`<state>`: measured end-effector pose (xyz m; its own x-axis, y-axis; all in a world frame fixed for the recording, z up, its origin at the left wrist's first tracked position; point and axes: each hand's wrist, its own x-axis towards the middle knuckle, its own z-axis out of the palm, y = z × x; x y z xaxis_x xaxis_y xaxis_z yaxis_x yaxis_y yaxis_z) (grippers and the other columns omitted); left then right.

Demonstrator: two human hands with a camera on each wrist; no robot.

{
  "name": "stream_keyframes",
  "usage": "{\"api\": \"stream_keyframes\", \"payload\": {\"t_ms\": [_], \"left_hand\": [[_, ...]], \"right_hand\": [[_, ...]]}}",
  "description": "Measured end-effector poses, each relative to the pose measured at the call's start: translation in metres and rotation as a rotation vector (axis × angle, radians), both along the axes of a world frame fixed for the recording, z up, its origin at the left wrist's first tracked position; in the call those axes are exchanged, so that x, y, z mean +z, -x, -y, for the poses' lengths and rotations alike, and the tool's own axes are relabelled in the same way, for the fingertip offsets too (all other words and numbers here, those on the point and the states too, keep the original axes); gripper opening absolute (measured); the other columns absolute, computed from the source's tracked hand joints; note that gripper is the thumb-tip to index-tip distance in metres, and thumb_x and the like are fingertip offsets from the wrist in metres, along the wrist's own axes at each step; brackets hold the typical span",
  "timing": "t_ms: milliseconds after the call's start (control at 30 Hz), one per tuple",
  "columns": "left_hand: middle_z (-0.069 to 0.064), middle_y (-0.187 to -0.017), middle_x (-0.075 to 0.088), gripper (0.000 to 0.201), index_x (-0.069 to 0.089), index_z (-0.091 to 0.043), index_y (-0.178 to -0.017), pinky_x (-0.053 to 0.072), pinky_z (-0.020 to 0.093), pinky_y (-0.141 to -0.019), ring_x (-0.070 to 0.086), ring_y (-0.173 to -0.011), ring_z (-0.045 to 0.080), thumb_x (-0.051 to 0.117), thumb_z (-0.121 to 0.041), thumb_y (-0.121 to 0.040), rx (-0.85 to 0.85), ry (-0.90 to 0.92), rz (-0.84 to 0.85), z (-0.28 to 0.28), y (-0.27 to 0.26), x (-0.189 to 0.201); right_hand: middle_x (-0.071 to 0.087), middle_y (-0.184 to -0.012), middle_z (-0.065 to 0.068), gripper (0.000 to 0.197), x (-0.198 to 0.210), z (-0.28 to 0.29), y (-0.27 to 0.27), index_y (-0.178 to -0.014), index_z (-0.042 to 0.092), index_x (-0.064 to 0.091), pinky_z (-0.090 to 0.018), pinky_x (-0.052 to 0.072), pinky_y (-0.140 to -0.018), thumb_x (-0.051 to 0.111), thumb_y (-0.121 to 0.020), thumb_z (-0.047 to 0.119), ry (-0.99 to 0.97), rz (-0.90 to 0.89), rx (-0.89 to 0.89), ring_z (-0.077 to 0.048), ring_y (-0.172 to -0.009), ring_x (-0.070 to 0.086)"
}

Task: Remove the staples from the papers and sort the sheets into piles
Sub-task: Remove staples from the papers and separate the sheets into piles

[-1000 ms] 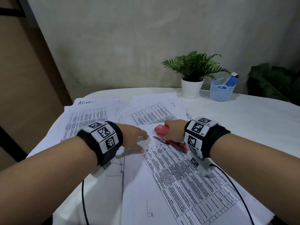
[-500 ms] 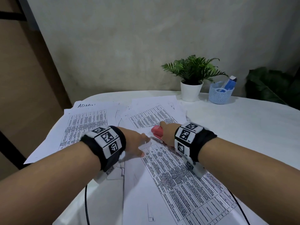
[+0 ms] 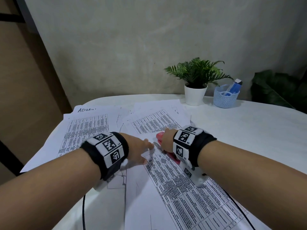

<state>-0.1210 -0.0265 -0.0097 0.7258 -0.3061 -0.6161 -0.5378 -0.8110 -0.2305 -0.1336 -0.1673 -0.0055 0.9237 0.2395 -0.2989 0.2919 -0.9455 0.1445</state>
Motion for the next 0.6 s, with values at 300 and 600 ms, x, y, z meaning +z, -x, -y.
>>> {"api": "stream_keyframes", "payload": {"t_ms": [300,600], "left_hand": [[0.002,-0.160,0.009,0.080,-0.004,-0.024,-0.152,0.043,0.046,-0.103,0.043,-0.132,0.025,0.053,-0.031,-0.096,-0.031,-0.027,0.002,0.004,-0.001,-0.002],[-0.001,-0.158,0.009,0.073,0.012,-0.031,-0.146,0.049,0.047,-0.096,0.053,-0.120,0.025,0.061,-0.026,-0.091,-0.016,-0.013,-0.029,-0.001,-0.007,-0.007]], "right_hand": [[0.060,-0.107,-0.008,0.035,-0.001,0.003,-0.013,-0.120,0.011,0.038,-0.042,0.048,-0.090,0.042,-0.094,0.034,-0.080,0.001,-0.051,-0.027,-0.096,0.060],[0.048,-0.122,-0.012,0.038,-0.005,-0.007,-0.019,-0.135,0.007,0.038,-0.030,0.036,-0.097,0.028,-0.102,0.024,0.030,-0.036,0.043,-0.022,-0.110,0.049]]}}
